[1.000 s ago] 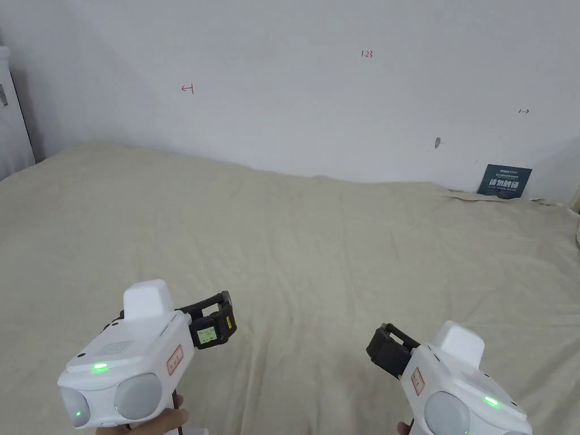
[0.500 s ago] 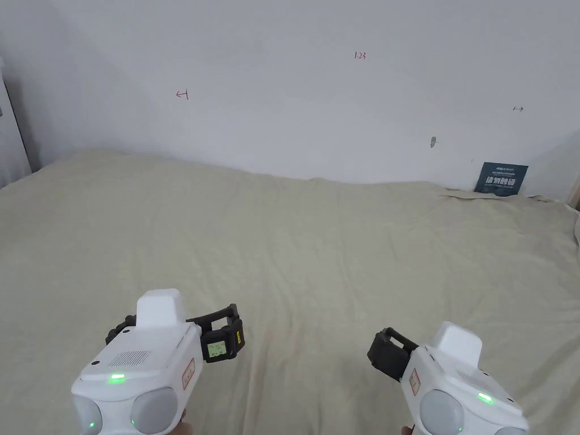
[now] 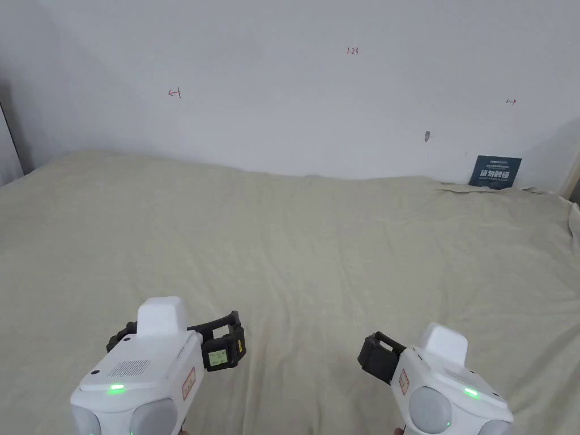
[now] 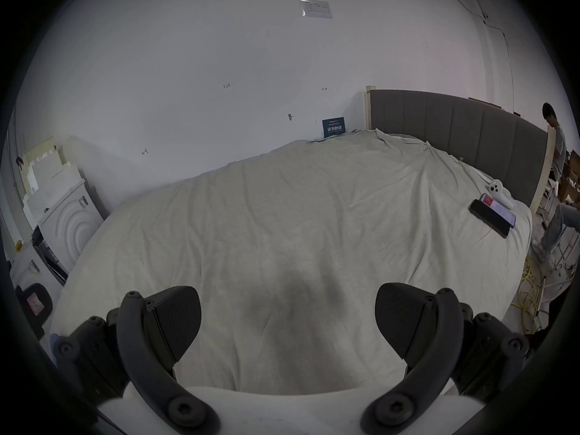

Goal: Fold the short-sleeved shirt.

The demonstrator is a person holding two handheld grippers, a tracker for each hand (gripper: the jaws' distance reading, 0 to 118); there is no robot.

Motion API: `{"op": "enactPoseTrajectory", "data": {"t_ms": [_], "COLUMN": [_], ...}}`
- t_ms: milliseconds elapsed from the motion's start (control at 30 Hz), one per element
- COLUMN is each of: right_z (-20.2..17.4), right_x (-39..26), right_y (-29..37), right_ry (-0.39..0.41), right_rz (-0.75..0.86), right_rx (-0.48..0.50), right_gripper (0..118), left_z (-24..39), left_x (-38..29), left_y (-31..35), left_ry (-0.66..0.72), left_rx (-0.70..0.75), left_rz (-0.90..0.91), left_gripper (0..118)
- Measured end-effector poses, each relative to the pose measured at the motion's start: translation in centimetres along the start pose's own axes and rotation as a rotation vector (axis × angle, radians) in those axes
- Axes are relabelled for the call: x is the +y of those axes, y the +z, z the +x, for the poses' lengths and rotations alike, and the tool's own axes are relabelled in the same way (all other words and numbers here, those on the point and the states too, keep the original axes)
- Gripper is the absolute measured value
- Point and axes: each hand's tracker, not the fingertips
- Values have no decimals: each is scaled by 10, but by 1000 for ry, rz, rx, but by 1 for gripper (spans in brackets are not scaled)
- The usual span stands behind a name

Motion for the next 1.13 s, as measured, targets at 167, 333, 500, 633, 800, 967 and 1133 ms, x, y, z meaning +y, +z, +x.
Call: {"op": "enactPoseTrajectory", "data": {"t_ms": [167, 333, 500, 633, 800, 967, 1133], "right_z": [-2, -4, -5, -4, -3, -4, -7], "right_x": [1, 2, 5, 3, 0, -3, -6], "right_y": [5, 9, 7, 0, 1, -6, -7], "right_ry": [-29, -11, -12, 8, 11, 64, 137], "right_rz": [31, 79, 73, 62, 76, 90, 147], "right_rx": [3, 5, -20, -26, -11, -40, -10], "right_gripper": [112, 112, 112, 112, 112, 112, 112], "left_z": [-1, -3, -7, -9, -11, -17, -16], "left_x": [0, 1, 2, 2, -1, -2, -4], "left_y": [0, 0, 0, -1, -8, -14, -17], "left_ry": [3, 1, 12, 14, -3, 38, 21], "left_rx": [-1, 6, 9, 16, 26, 23, 29], "left_rz": [0, 6, 10, 12, 6, -13, -11], "left_gripper": [118, 118, 118, 118, 118, 118, 118]}}
